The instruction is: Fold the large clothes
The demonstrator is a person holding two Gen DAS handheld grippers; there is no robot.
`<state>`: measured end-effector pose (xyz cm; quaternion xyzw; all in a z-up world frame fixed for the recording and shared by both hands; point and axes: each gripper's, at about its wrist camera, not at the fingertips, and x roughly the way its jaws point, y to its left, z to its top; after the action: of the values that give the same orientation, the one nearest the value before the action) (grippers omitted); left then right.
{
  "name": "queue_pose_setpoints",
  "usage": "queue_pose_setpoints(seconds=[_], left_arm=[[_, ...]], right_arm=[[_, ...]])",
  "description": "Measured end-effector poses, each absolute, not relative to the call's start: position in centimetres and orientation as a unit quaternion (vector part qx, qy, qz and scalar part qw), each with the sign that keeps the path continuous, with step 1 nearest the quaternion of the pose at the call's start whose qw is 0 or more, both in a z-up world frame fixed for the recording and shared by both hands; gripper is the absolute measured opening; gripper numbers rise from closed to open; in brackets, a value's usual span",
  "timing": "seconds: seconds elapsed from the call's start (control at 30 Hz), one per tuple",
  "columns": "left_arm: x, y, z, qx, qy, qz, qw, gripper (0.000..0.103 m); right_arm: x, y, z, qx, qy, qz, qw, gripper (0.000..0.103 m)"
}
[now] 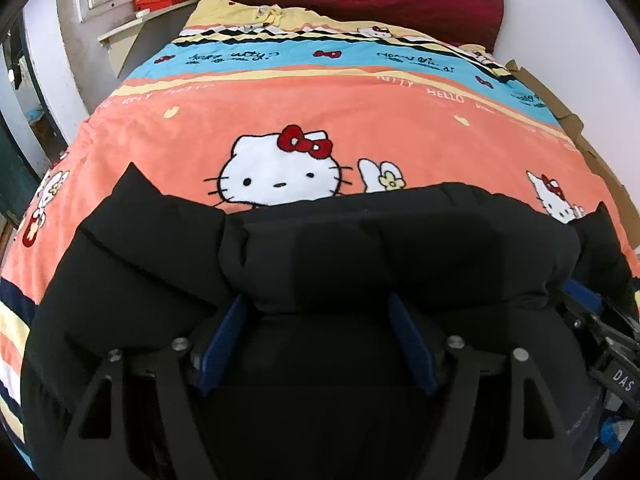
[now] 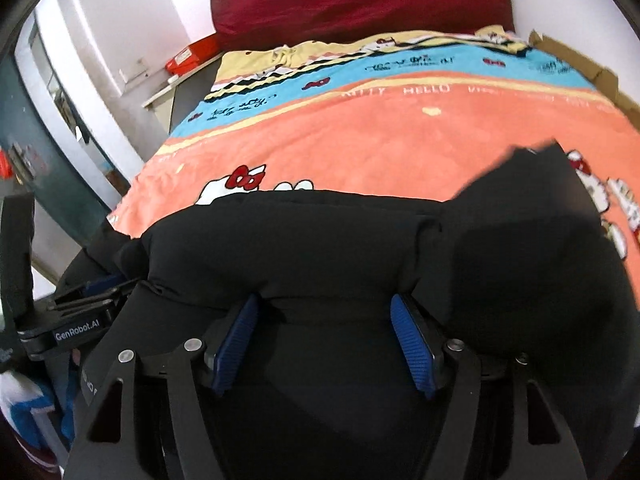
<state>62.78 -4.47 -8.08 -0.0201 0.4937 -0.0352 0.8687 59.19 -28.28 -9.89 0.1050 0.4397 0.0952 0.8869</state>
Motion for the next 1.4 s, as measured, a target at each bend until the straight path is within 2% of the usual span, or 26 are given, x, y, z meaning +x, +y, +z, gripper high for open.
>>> queue_pose_setpoints(seconds=[0.2, 0.37, 0.43, 0.53, 0.77, 0.87, 1.07, 1.4], left_arm=[[60.8, -4.0, -6.5, -0.011, 0.480, -0.028, 0.877, 0.073], [56.5, -0.6, -3.6, 0.014, 0.413, 0.027, 0.910, 0.073], [56.1, 0.7, -4.1, 0.025, 0.416, 0.047, 0.908, 0.073], [56.4, 2.8, -6.3, -0.027, 0.448, 0.035, 0.893, 0.073], [56.1, 2.9, -7.6, -0.049, 0.443, 0.035, 0.895, 0.074], [54.2, 3.4, -5.7, -0.056, 0.422, 0.047, 0.904, 0.073], [49.2, 3.3, -4.0, -0.012, 0.375, 0.039, 0.926, 0.073], [46.2, 3.4, -7.0, 0.018, 0.344, 0.032, 0.938, 0.074]], right_arm=[[57.8, -26.8, -8.1, 0.059, 0.440, 0.078, 0.892, 0.067], [52.3, -28.3, -5.4, 0.043, 0.389, 0.095, 0.915, 0.069], [51.5, -29.4, -6.3, 0.037, 0.392, 0.088, 0.915, 0.071], [51.7, -31.2, -8.3, 0.071, 0.401, 0.082, 0.910, 0.072], [52.5, -31.9, -10.1, 0.091, 0.408, 0.052, 0.907, 0.072], [51.9, -31.2, -8.5, 0.052, 0.417, 0.026, 0.907, 0.072], [46.5, -30.1, -5.2, 0.021, 0.372, 0.060, 0.926, 0.072], [45.1, -32.2, -9.7, 0.055, 0.384, 0.060, 0.920, 0.076]])
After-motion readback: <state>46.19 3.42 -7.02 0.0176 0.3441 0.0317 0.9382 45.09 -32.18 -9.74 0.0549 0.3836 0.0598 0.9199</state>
